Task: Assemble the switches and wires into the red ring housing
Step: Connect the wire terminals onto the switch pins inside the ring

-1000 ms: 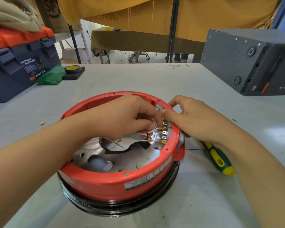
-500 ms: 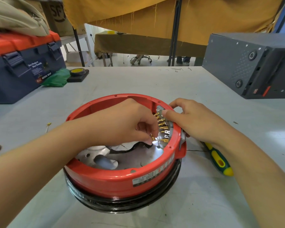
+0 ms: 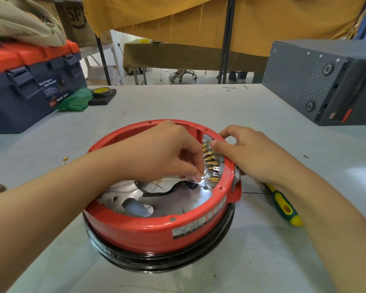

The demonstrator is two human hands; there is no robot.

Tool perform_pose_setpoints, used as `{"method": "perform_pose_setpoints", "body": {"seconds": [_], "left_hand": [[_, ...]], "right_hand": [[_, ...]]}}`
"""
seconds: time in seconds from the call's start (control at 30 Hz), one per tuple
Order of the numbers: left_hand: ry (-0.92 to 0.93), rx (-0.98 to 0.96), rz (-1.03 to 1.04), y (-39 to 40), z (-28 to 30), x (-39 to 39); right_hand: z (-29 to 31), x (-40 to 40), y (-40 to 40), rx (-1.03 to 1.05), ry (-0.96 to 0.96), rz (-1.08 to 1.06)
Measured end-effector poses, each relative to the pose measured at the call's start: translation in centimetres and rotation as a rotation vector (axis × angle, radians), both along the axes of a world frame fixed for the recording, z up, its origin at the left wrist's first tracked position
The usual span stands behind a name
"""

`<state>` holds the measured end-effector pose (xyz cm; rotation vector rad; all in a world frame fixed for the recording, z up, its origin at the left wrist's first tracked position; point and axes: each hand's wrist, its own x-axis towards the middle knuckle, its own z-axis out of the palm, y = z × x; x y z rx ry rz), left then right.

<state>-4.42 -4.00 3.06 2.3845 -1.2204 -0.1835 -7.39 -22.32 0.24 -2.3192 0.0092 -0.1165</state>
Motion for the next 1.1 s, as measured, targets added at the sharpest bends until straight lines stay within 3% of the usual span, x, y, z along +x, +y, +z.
{"method": "perform_pose_setpoints", "body": {"seconds": [0.2, 0.4, 0.5, 0.67, 0.83, 1.1], "left_hand": [[0.067, 0.023, -0.027, 0.0, 0.2, 0.6], [0.301, 0.058, 0.008, 1.4, 0.6, 1.4], [0.223, 0.166, 0.076, 2.8, 0.9, 1.7], [-0.09, 0.291, 0.122, 4.1, 0.9, 1.3], [-0.093, 0.193, 0.1, 4.5, 0.7, 0.9], [0.175, 0.039, 0.176, 4.3, 1.4, 1.4]], "right_hand": [[0.0, 0.0, 0.0, -0.014, 0.0, -0.006], [0.0, -0.1, 0.1, -0.026, 0.023, -0.007], [0.1, -0.1, 0.1, -0.034, 0.039, -0.012], [0.2, -0.2, 0.2, -0.035, 0.048, -0.008], [0.2, -0.3, 0.3, -0.036, 0.055, -0.005], [0.1, -0.2, 0.3, -0.027, 0.041, -0.007]]}}
